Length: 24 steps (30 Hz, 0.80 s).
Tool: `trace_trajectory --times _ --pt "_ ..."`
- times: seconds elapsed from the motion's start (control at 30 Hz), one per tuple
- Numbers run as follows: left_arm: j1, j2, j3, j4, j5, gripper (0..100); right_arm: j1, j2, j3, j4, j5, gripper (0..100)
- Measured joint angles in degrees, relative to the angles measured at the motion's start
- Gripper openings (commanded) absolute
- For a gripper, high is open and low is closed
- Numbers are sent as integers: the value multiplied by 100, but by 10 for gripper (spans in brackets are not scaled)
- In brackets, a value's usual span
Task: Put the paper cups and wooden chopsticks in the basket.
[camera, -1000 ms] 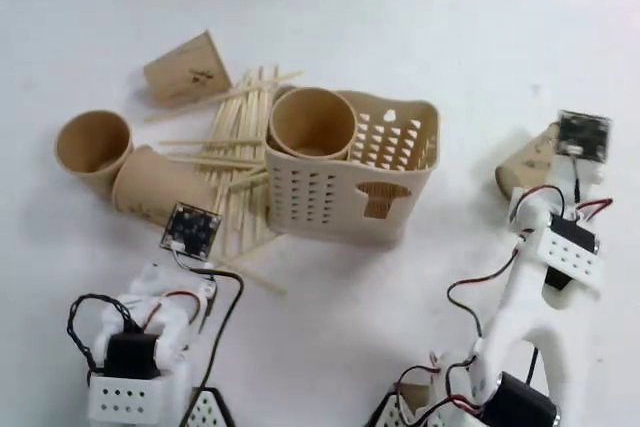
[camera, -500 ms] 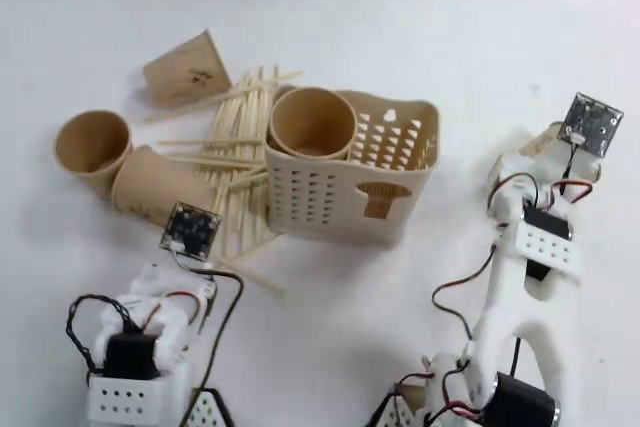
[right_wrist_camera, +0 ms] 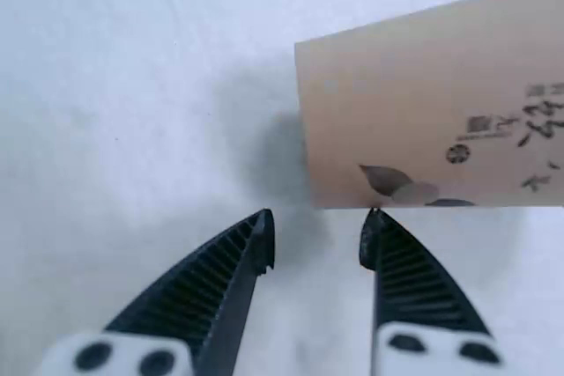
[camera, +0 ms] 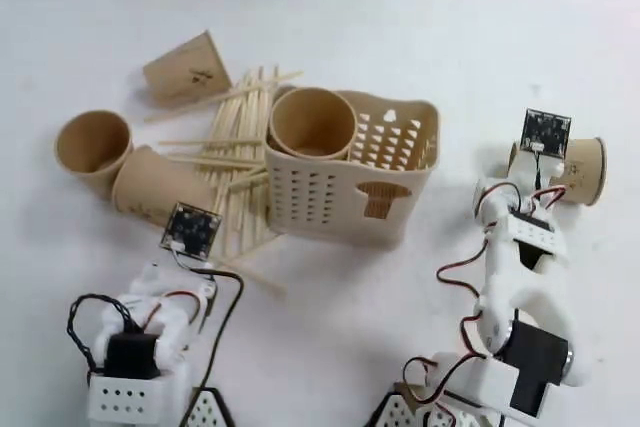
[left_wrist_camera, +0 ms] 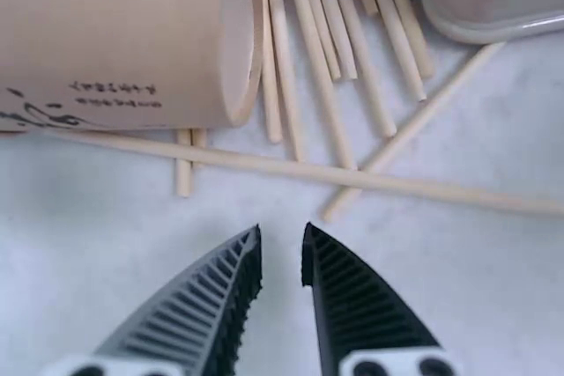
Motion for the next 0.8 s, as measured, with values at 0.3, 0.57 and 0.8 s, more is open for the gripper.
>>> trace_trajectory --times 0.3,0.57,0.8 --pt "0 0 0 0 0 95 53 0 123 -53 905 172" --pt "0 0 0 0 0 95 1319 -2189 141 703 932 173" --pt "0 0 0 0 0 95 2382 -3059 220 -53 563 170"
